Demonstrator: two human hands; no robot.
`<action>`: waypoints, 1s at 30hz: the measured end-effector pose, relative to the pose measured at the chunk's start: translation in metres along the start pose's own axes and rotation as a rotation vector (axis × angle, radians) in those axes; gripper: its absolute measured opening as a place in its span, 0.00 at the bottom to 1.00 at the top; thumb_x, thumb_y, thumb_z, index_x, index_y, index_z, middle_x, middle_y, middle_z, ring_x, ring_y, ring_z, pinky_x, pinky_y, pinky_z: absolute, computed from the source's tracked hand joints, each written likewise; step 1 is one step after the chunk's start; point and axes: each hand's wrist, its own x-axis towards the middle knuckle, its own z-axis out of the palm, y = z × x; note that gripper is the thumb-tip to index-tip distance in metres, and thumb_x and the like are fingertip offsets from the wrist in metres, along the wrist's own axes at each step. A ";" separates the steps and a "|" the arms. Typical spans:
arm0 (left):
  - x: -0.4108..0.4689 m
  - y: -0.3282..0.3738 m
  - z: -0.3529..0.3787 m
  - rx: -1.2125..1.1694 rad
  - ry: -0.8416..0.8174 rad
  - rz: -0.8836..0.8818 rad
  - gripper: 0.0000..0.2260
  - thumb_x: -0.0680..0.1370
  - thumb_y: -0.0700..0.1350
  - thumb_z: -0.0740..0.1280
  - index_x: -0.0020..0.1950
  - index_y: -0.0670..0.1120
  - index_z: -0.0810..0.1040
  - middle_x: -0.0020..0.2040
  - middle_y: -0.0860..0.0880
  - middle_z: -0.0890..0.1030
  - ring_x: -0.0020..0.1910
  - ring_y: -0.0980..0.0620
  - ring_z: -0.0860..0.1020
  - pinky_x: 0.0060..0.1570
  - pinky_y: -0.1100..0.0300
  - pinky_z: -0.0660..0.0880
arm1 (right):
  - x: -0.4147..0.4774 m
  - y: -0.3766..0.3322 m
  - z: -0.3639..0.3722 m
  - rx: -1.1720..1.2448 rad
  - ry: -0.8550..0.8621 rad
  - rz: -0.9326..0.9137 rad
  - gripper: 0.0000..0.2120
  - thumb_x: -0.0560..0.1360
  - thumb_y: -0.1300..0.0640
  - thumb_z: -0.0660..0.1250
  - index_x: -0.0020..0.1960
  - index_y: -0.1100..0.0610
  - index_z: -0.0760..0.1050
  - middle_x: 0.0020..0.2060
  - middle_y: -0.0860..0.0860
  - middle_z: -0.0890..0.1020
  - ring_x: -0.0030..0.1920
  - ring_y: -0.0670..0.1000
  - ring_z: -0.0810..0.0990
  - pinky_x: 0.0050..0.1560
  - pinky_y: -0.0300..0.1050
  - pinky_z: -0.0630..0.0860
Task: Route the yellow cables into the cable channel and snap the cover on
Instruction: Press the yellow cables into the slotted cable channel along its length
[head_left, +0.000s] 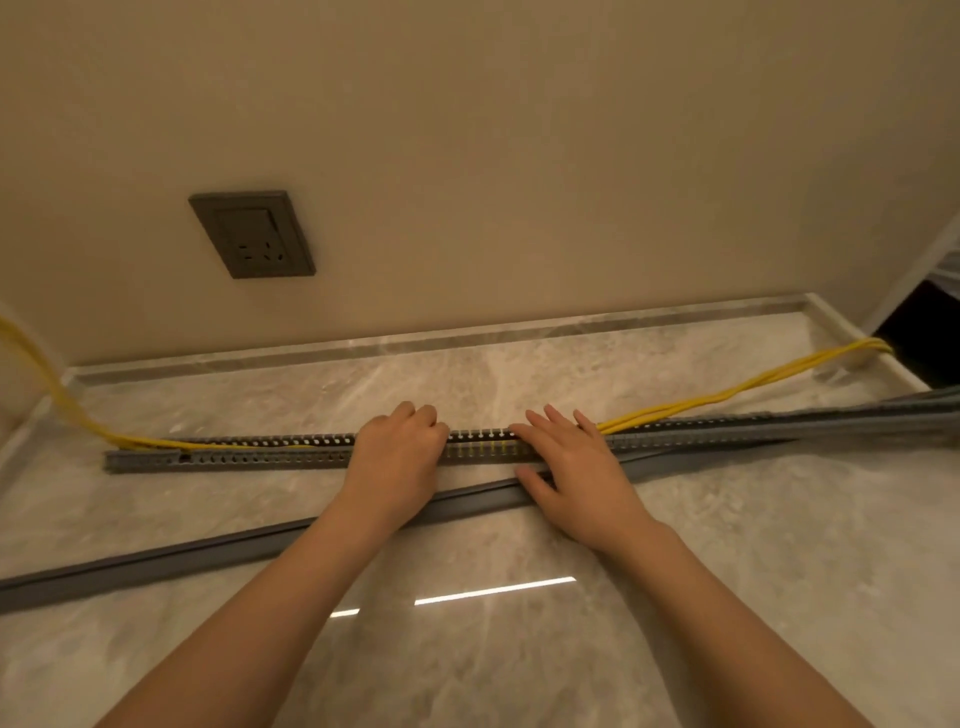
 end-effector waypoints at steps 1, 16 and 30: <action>0.003 0.007 -0.001 -0.049 0.023 0.041 0.08 0.73 0.42 0.63 0.50 0.46 0.78 0.49 0.49 0.79 0.49 0.47 0.74 0.38 0.56 0.69 | 0.001 0.000 -0.002 0.017 -0.011 0.009 0.22 0.76 0.51 0.62 0.70 0.52 0.66 0.71 0.53 0.67 0.73 0.52 0.60 0.74 0.49 0.46; 0.036 0.067 0.012 -0.398 0.025 -0.020 0.09 0.76 0.48 0.63 0.53 0.50 0.79 0.49 0.50 0.81 0.49 0.48 0.78 0.44 0.54 0.72 | -0.004 0.010 -0.014 0.398 0.104 0.171 0.15 0.73 0.65 0.63 0.60 0.58 0.76 0.64 0.55 0.75 0.66 0.51 0.70 0.69 0.43 0.61; 0.044 0.042 0.020 -0.412 0.021 -0.069 0.05 0.74 0.48 0.68 0.48 0.51 0.82 0.46 0.50 0.82 0.47 0.47 0.78 0.42 0.55 0.74 | -0.003 0.071 -0.025 -0.007 -0.013 0.323 0.25 0.79 0.41 0.50 0.72 0.51 0.60 0.75 0.54 0.56 0.75 0.53 0.42 0.72 0.51 0.36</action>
